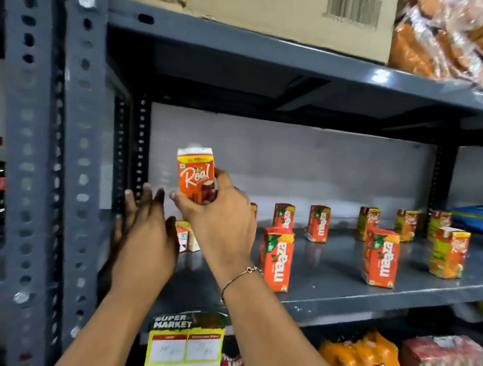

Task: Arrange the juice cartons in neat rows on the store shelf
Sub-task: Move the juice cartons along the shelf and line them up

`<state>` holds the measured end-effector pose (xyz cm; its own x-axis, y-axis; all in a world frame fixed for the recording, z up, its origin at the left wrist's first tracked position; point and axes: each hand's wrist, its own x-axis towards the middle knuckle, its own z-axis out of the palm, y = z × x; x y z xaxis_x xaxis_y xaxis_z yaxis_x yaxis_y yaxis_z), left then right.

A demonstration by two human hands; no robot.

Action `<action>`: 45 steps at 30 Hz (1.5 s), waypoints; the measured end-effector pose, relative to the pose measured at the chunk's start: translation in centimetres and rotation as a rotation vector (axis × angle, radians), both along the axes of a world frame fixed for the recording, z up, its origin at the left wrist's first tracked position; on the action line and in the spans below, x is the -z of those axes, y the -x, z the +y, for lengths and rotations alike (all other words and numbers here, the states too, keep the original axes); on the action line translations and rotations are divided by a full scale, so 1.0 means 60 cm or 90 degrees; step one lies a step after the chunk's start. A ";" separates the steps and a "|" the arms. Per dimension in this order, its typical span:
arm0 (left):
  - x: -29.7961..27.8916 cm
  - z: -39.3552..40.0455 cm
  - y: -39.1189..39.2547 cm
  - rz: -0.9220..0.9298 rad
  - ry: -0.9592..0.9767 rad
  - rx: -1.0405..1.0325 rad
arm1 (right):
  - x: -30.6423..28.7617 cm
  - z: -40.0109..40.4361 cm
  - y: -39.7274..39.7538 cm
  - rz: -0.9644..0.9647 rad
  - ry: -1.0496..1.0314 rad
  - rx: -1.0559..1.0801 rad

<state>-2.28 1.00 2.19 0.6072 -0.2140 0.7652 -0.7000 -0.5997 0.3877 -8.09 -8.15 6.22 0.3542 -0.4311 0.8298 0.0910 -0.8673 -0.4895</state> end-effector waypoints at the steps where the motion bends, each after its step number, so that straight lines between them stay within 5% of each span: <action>1: -0.010 -0.001 0.009 -0.016 0.008 0.002 | -0.012 -0.008 0.016 -0.012 0.007 0.005; 9: -0.043 -0.094 0.117 -0.092 -0.020 0.064 | -0.037 -0.153 0.166 -0.069 -0.101 0.083; 19: -0.040 -0.387 0.338 -0.124 0.028 0.255 | -0.022 -0.416 0.398 -0.112 -0.171 0.168; 24: 0.003 -0.564 0.422 -0.010 0.059 0.368 | -0.002 -0.599 0.527 -0.086 -0.194 0.214; 34: 0.058 -0.751 0.407 0.254 0.043 0.219 | 0.081 -0.898 0.634 -0.002 -0.275 0.225; 41: 0.065 -0.795 0.402 0.258 0.053 0.150 | 0.136 -0.957 0.583 0.067 -0.326 0.164; 45: 0.074 -0.804 0.400 0.207 -0.055 0.087 | 0.144 -0.959 0.553 0.079 -0.336 0.113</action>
<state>-26.26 -47.24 -2.24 0.7775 -0.3650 0.5121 -0.6240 -0.5493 0.5558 -41.28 -65.67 -2.39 0.3201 -0.8375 0.4429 -0.1195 -0.4995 -0.8580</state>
